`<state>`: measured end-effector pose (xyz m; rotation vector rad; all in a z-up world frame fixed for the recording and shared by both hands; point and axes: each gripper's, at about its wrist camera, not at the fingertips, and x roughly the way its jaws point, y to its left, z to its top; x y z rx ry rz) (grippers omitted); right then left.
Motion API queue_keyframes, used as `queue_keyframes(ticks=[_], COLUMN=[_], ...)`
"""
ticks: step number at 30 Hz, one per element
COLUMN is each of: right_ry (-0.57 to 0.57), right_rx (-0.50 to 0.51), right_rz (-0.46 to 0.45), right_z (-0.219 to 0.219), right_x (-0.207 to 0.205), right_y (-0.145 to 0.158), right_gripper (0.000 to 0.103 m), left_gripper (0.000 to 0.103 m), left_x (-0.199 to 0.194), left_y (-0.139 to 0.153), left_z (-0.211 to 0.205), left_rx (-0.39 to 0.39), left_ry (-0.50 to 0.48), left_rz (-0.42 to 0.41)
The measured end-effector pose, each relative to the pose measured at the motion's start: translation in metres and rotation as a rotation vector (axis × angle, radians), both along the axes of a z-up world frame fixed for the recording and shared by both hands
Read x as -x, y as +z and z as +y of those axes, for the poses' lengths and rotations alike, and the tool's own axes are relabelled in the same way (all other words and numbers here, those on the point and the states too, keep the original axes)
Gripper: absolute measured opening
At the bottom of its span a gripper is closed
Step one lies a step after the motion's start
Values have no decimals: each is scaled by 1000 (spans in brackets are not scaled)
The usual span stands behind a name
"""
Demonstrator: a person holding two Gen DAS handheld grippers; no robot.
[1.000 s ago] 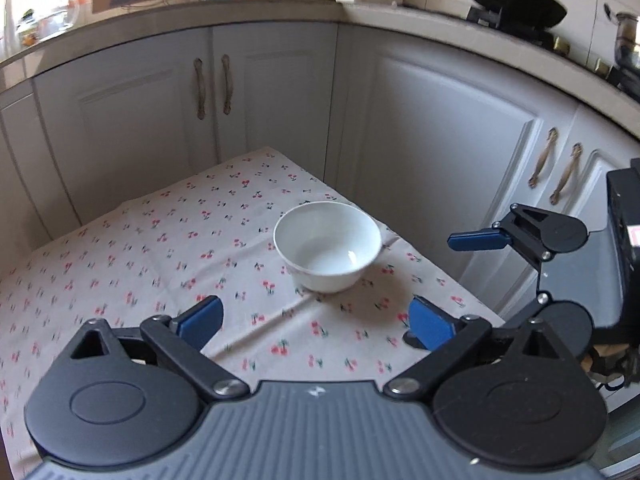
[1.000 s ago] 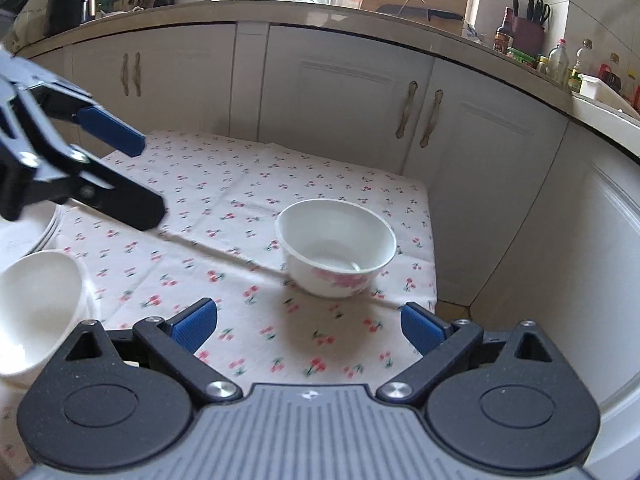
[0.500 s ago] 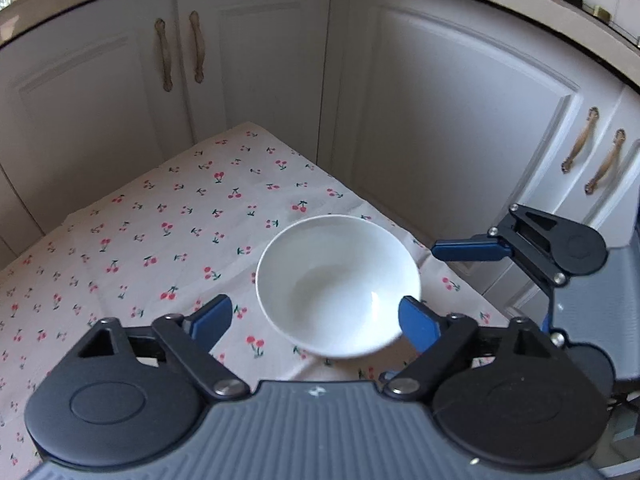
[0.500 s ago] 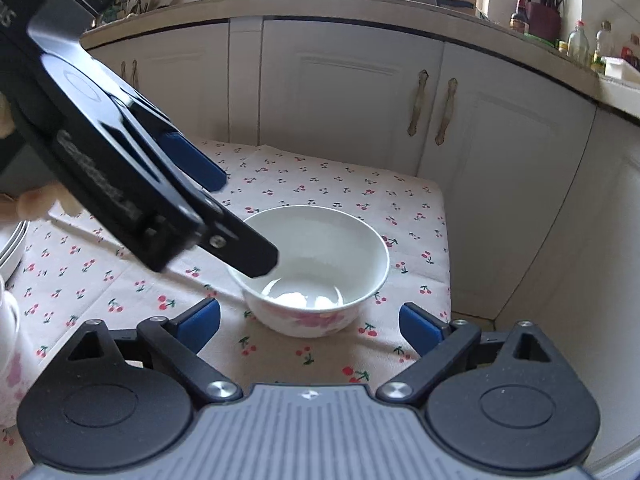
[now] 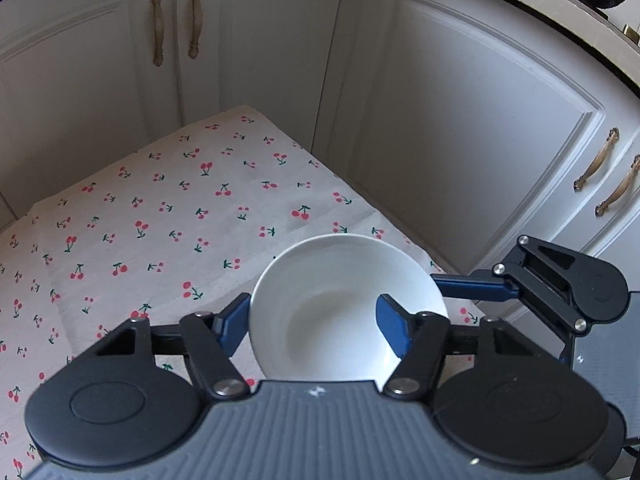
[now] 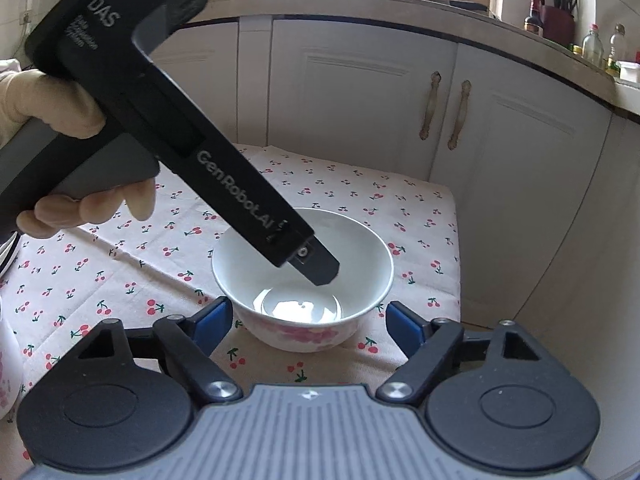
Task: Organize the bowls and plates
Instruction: 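Grasp the bowl's rim with the left gripper and lift it, then carry the bowl with the left gripper and lower it into the bowl stack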
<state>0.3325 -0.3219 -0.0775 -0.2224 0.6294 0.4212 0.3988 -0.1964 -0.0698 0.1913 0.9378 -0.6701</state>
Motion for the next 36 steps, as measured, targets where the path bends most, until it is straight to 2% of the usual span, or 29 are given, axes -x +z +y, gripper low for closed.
queue_keyframes(ticks=[24, 36], right_ry=[2, 1], right_rx=[27, 48], right_rz=[-18, 3], right_z=[5, 8], right_x=[2, 25], right_y=[-1, 7], right_gripper=[86, 86], left_gripper=[65, 65], left_x=[-4, 26], left_y=[-5, 15], left_z=[-3, 4], left_rx=[-16, -2], left_ry=[-37, -68], left_rz=[4, 0])
